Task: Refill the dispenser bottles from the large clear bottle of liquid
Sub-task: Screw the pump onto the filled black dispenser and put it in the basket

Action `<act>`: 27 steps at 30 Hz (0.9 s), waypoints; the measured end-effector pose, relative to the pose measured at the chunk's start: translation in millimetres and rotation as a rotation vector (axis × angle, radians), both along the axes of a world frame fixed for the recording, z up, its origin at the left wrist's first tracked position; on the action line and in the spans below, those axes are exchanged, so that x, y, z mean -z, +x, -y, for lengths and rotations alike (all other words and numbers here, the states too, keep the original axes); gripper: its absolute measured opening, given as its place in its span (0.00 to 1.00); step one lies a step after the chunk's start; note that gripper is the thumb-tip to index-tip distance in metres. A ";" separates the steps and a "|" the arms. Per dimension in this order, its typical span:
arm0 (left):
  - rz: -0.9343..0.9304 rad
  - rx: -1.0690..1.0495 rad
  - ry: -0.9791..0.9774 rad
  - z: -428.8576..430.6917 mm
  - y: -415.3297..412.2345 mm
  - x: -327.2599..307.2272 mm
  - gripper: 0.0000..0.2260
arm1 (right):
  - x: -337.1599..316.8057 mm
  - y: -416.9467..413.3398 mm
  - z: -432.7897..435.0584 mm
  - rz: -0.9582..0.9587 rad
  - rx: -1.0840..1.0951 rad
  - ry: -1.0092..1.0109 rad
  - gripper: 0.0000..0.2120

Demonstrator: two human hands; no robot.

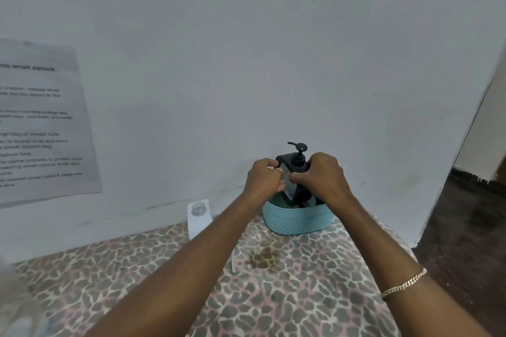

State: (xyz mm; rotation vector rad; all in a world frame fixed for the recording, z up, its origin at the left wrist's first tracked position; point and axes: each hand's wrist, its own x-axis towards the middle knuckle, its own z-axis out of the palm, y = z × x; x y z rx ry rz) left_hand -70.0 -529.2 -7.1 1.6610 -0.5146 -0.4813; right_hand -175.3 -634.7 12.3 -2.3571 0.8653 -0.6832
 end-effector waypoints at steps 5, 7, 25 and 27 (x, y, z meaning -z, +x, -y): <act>-0.073 0.066 0.019 8.5 -1.0 6.6 0.14 | 25.2 7.1 2.4 -0.060 0.036 0.003 0.22; -0.088 0.094 0.030 10.9 -2.8 7.9 0.09 | 34.4 9.3 2.7 -0.078 0.040 -0.003 0.19; -0.052 0.187 0.161 11.0 3.4 21.3 0.15 | 70.1 19.4 -13.8 -0.158 0.024 -0.151 0.06; -0.056 0.192 0.164 10.2 2.4 20.0 0.14 | 72.1 19.1 -14.6 -0.148 0.027 -0.171 0.05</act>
